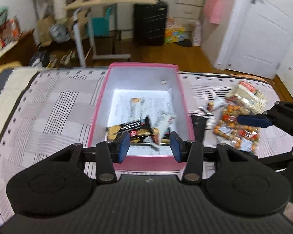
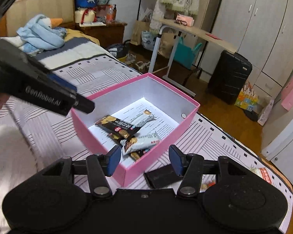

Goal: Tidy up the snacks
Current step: 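Move the left tool back over the bags of coated beans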

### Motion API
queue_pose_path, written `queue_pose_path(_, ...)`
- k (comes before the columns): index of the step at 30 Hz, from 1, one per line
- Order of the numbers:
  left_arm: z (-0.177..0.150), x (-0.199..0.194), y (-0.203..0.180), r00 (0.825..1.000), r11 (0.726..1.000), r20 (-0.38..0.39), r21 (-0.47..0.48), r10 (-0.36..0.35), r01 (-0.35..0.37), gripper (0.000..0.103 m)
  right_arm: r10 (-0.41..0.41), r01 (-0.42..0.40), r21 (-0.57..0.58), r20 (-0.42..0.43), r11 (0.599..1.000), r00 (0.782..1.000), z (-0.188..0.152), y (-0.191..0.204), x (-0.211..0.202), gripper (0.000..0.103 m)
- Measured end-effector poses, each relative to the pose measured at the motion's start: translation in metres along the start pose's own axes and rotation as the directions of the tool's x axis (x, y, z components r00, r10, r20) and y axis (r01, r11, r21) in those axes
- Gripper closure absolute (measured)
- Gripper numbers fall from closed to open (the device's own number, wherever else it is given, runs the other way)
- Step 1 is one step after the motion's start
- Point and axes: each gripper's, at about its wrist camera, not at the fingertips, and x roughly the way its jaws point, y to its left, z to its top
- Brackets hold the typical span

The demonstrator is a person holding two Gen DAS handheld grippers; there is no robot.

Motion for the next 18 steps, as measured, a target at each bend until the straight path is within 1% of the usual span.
queue_pose_path(4, 0.0, -0.02, -0.026, 0.999, 0.997, 0.021, 0.057, -0.05, 0.049, 0.054, -0.002, 0.0, 0.074, 0.027, 0.997, 1.0, -0.029, -0.029, -0.035, 0.041)
queue_pose_path(7, 0.002, -0.025, -0.047, 0.997, 0.994, 0.023, 0.085, -0.076, 0.074, 0.052, -0.038, 0.028, 0.153, 0.059, 0.988, 0.998, -0.048, -0.057, -0.059, 0.037)
queue_pose_path(10, 0.004, -0.024, -0.07, 0.993, 0.987, 0.023, 0.115, -0.114, 0.111, 0.05, -0.086, 0.064, 0.236, 0.083, 0.97, 0.993, -0.063, -0.085, -0.076, 0.035)
queue_pose_path(13, 0.003, -0.016, -0.093, 0.988, 0.979, 0.002, 0.134, -0.153, 0.151, 0.05, -0.108, 0.076, 0.315, 0.084, 0.946, 0.991, -0.078, -0.108, -0.081, 0.035)
queue_pose_path(18, -0.002, 0.009, -0.124, 0.981, 0.97, -0.058, 0.147, -0.185, 0.192, 0.05, -0.107, 0.074, 0.372, 0.07, 0.925, 0.992, -0.097, -0.127, -0.071, 0.034)
